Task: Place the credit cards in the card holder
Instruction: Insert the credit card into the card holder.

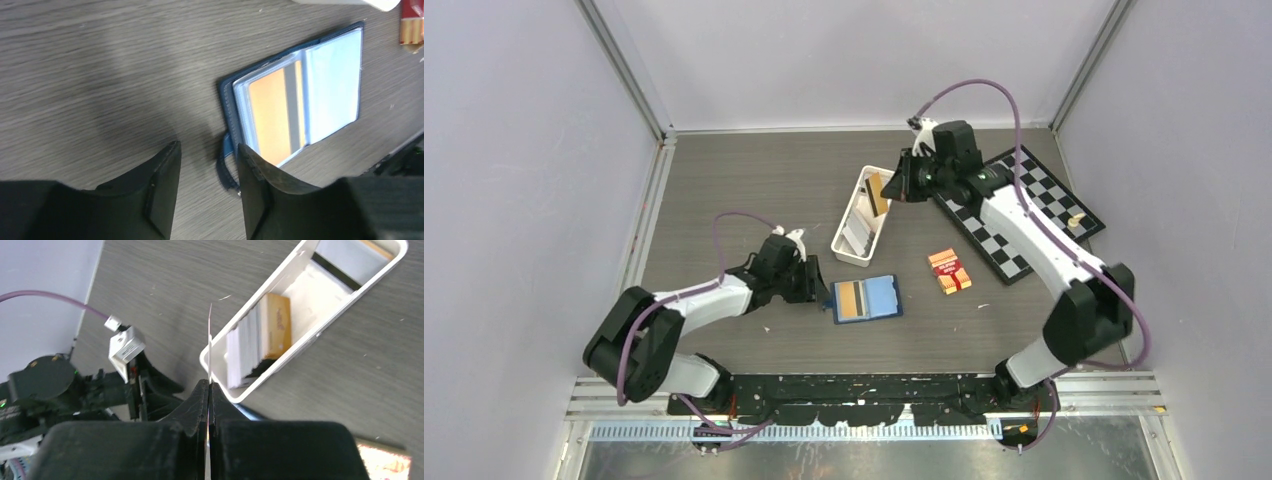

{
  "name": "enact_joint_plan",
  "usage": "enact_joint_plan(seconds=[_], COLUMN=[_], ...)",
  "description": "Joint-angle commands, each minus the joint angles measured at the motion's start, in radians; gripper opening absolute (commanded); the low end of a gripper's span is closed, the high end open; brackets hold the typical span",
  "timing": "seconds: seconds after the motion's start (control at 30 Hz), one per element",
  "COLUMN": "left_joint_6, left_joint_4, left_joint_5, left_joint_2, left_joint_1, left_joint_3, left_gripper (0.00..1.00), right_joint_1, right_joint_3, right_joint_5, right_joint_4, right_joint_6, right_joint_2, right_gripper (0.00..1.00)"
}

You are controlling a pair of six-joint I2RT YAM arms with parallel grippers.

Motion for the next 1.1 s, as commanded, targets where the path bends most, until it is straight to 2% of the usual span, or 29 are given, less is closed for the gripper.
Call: enact_joint_plan(seconds=[0.0, 0.13, 0.27, 0.47, 0.67, 0.73, 0.87, 1.07], left_joint_6=[0.035, 0.062, 0.05, -0.074, -0.209, -0.25, -0.329, -0.366], left_joint_4=[-0.165, -0.231, -0.224, -0.021, 0.188, 0.251, 0.385, 0.422], left_joint_5=[-0.126, -0.127, 0.0, 0.237, 0.326, 0.342, 0.345, 0.35], left_joint_2=[-0.115, -0.272, -0.459, -0.609, -0.623, -0.616, -0.619, -0.637], left_joint_1=[0.009, 0.008, 0.008, 0.001, 0.0, 0.0, 0.0, 0.0], left_joint_3=[-0.017, 0.004, 0.044, 0.082, 0.064, 0.053, 0.023, 0.013], left_gripper=[0.52, 0.58, 0.58, 0.66, 0.69, 0.62, 0.41, 0.28], right_joint_1=[0.009, 0.012, 0.02, 0.083, 0.174, 0.187, 0.2, 0.199], right_joint_3=[-0.13, -0.269, -0.382, -0.515, -0.53, -0.534, -0.542, -0.556], right_joint_5=[-0.047, -0.136, -0.243, -0.394, -0.407, -0.409, -0.405, -0.38], right_joint_4=[0.125, 0.223, 0.345, 0.605, 0.635, 0.645, 0.647, 0.641], right_joint_6=[0.099, 0.172, 0.259, 0.394, 0.405, 0.411, 0.413, 0.406], right_joint_2=[-0.189, -0.305, -0.391, -0.486, -0.526, -0.53, -0.531, -0.523], right_gripper=[0.0, 0.01, 0.0, 0.0, 0.01, 0.01, 0.01, 0.0])
